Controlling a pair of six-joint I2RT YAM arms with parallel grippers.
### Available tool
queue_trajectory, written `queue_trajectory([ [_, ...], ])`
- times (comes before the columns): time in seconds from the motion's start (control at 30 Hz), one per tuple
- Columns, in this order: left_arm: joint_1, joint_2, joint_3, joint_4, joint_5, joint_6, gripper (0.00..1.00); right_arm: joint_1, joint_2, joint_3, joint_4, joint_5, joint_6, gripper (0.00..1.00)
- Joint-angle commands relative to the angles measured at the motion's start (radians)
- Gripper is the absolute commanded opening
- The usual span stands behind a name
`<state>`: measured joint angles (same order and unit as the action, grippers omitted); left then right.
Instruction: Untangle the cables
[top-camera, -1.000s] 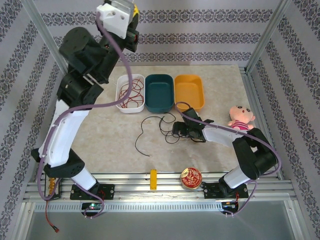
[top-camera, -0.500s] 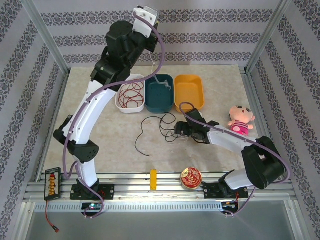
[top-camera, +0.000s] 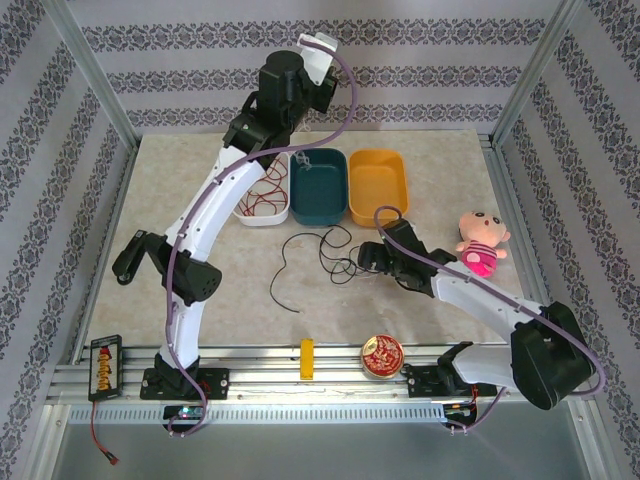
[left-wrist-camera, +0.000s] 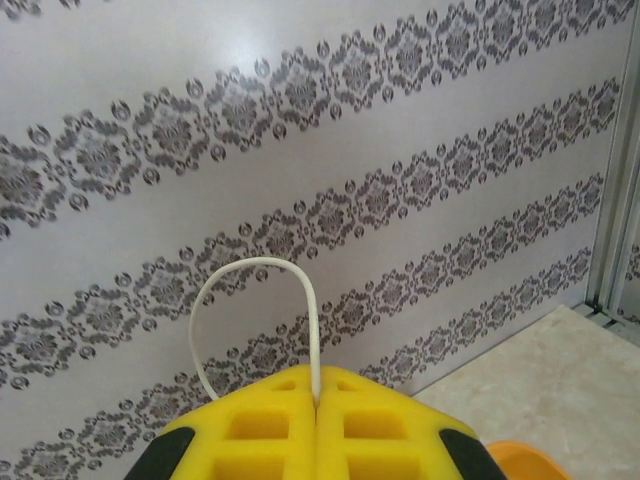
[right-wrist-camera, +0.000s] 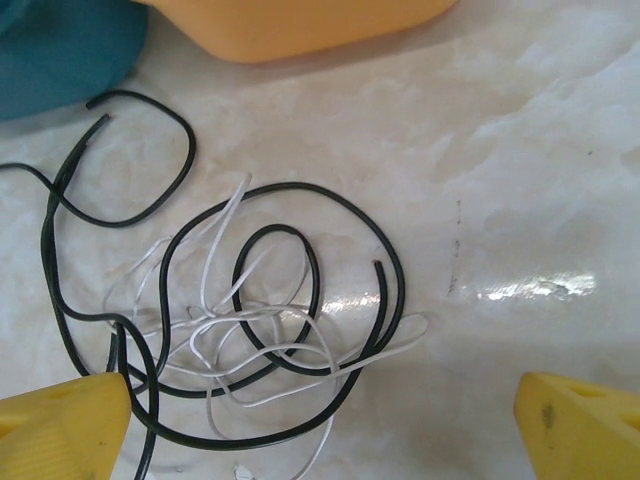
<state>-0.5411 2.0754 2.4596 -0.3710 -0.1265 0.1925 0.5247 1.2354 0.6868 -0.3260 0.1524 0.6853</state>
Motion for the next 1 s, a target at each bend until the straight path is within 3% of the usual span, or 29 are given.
queue_trajectory([
  [0.0,0.01,0.005,0.03,-0.019,0.026,-0.041,0.0,-0.012,-0.031,-0.028,-0.037,0.04,0.019,0.98],
  [0.3,0.01,0.006,-0.028,-0.058,0.089,-0.103,0.0,-0.02,-0.051,-0.035,-0.041,0.039,0.023,0.98],
  [0.97,0.008,0.018,-0.303,-0.065,0.103,-0.216,0.0,-0.04,-0.135,-0.025,-0.103,0.062,0.023,0.98],
])
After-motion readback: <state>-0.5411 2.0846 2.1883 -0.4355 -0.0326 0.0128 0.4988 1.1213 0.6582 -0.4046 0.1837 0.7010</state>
